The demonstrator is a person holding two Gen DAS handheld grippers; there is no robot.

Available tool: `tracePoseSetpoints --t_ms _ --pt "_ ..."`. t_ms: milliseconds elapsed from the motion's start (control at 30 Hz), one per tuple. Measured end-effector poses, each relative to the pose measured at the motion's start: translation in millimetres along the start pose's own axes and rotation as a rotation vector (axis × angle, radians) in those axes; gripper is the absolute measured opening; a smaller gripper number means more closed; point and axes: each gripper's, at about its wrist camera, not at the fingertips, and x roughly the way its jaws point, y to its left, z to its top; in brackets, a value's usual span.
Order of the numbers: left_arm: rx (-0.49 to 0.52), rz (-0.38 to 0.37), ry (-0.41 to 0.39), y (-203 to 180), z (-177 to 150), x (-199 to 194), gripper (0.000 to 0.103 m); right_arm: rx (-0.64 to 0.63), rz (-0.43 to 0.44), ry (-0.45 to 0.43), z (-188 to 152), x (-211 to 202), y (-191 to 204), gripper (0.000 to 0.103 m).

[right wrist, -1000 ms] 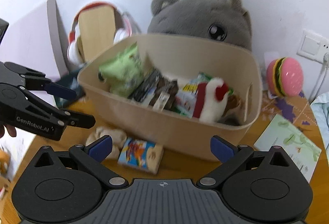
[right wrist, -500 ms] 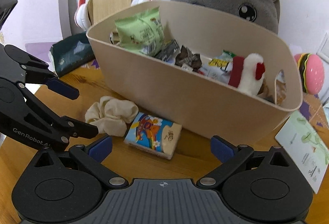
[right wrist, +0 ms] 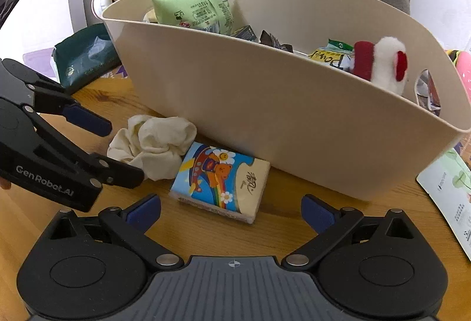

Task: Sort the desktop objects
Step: 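Grasp the cartoon tissue pack with the right tool while the left tool grasps the cream scrunchie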

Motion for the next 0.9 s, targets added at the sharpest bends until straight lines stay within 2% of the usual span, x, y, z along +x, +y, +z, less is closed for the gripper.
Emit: tracePoseSetpoints --t_ms 200,333,633,800,900 --pt "-0.013 -0.026 -0.003 2.2 7.7 4.9 0.073 -0.026 -0.029 0.002 4.9 12.6 9.0 0.103" --pt "-0.014 -0.015 -0.017 0.7 12.3 8.7 0.075 -0.033 -0.069 -0.006 6.3 19.8 14.3 0.103" --pt "-0.023 0.036 -0.042 -11.4 19.7 17.2 0.08 0.073 -0.123 -0.016 -2.8 17.2 -11.2 0.102" --pt "-0.032 0.062 -0.036 -14.2 22.0 18.4 0.079 0.082 -0.134 -0.032 -7.8 11.8 -18.1 0.093" --pt "-0.034 0.08 -0.038 -16.1 22.5 18.5 0.073 0.078 -0.135 -0.043 -10.2 7.5 -19.0 0.081"
